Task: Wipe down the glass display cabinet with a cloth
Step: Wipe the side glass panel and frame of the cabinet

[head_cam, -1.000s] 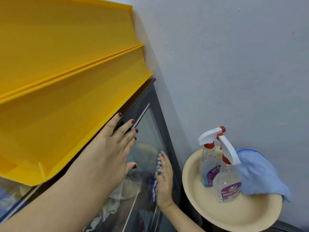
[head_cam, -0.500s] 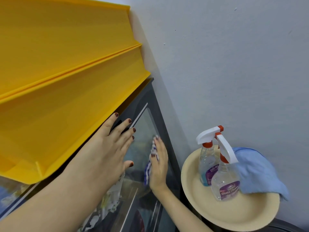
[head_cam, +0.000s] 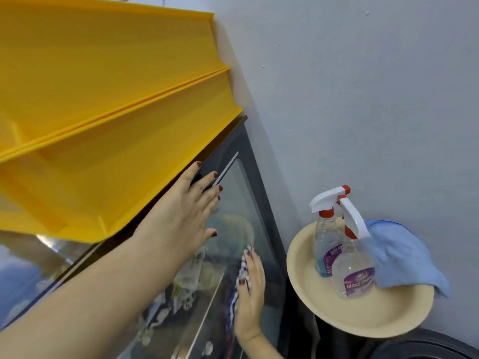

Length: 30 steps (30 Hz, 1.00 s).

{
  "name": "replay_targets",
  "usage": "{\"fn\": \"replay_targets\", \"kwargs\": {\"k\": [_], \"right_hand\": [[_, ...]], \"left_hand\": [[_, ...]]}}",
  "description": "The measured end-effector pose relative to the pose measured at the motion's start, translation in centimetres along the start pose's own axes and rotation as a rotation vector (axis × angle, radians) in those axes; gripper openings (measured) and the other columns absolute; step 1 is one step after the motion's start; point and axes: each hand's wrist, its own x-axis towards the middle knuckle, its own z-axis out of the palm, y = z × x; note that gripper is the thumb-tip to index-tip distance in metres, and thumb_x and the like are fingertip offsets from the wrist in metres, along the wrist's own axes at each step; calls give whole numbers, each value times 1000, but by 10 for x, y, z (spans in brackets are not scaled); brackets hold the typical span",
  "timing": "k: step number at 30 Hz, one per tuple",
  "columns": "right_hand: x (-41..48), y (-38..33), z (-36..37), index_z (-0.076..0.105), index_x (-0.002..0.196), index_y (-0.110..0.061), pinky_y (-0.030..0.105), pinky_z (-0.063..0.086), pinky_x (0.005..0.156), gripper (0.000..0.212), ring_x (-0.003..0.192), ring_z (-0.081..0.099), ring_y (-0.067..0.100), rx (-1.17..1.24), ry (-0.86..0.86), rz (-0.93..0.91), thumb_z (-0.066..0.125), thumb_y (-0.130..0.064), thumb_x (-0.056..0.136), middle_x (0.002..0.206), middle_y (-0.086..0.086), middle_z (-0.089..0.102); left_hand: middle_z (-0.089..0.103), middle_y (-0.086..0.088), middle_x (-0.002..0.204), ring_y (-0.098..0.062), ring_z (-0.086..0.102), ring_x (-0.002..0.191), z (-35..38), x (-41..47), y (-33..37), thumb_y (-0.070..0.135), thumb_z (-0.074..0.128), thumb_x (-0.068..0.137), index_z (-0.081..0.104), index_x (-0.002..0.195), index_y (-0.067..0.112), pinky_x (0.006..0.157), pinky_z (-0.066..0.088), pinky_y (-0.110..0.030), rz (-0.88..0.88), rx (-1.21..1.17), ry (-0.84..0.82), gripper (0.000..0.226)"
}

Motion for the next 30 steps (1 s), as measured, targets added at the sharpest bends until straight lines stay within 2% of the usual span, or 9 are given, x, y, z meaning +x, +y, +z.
{"fn": "replay_targets", "kwargs": {"k": [3, 5, 9, 12, 16, 20, 23, 27, 30], "right_hand": [[-46, 15, -21, 44, 134, -24, 40, 22, 117, 44, 136, 35, 16, 83, 152, 481, 43, -1, 97, 146, -1, 42], [-63, 5, -20, 46, 137, -14, 40, 21, 117, 42, 137, 34, 17, 83, 180, 629, 41, -1, 97, 147, 3, 41], [-119, -43, -3, 44, 137, -21, 35, 18, 117, 42, 138, 29, 12, -25, 137, 440, 44, -8, 97, 147, -6, 39], [-180, -71, -1, 40, 137, -32, 24, 14, 116, 46, 138, 24, 1, -93, 62, 240, 38, -39, 92, 148, -17, 34], [-254, -70, -8, 42, 140, -23, 25, 17, 115, 59, 140, 27, 8, -173, -37, 85, 25, -57, 95, 150, -9, 35], [-265, -39, -23, 43, 135, -29, 28, 19, 116, 39, 138, 28, 10, -117, 94, 419, 41, -14, 99, 150, -2, 36], [-261, -47, -22, 41, 141, -13, 35, 18, 117, 42, 139, 28, 15, -73, 169, 679, 38, -7, 99, 150, 2, 35], [-308, -95, -4, 38, 142, -19, 23, 15, 116, 44, 139, 25, 9, -35, 143, 575, 40, -11, 99, 151, -6, 33], [-351, -120, -3, 39, 142, -21, 19, 11, 114, 51, 141, 19, 3, -43, 50, 332, 35, -41, 96, 152, -15, 29]], "left_hand": [[-29, -10, 151, -29, -29, 138, -3, -14, 3, 54, -1, 96, -28, 138, 6, 94, -28, -54, 18, -18, 28, 69], [-30, -7, 150, -27, -32, 136, -1, -31, 11, 53, 0, 96, -29, 134, 7, 94, -28, -52, 11, -82, 25, 67], [-38, -13, 138, -35, -47, 117, 6, -86, 33, 51, -1, 96, -29, 133, 4, 94, -33, -54, -58, -252, 43, 66], [-47, -19, 133, -37, -54, 112, 10, -137, 63, 46, -5, 96, -38, 128, 0, 87, -40, -56, -64, -403, 1, 66], [-56, -19, 127, -34, -59, 111, 14, -208, 111, 42, -4, 98, -49, 118, -4, 83, -44, -53, 30, -558, -107, 67], [-62, -13, 122, -28, -61, 108, 15, -248, 130, 40, -2, 99, -58, 110, -1, 82, -46, -47, 46, -643, -192, 70], [-59, -15, 125, -29, -59, 110, 14, -262, 132, 38, -2, 100, -56, 111, -3, 86, -41, -48, 5, -652, -187, 68], [-58, -17, 125, -32, -56, 112, 12, -275, 134, 35, -5, 98, -53, 115, -5, 86, -40, -49, -29, -619, -171, 65], [-55, -20, 129, -34, -50, 118, 13, -277, 137, 33, -7, 97, -49, 120, -6, 91, -36, -51, -72, -591, -134, 62]]}}
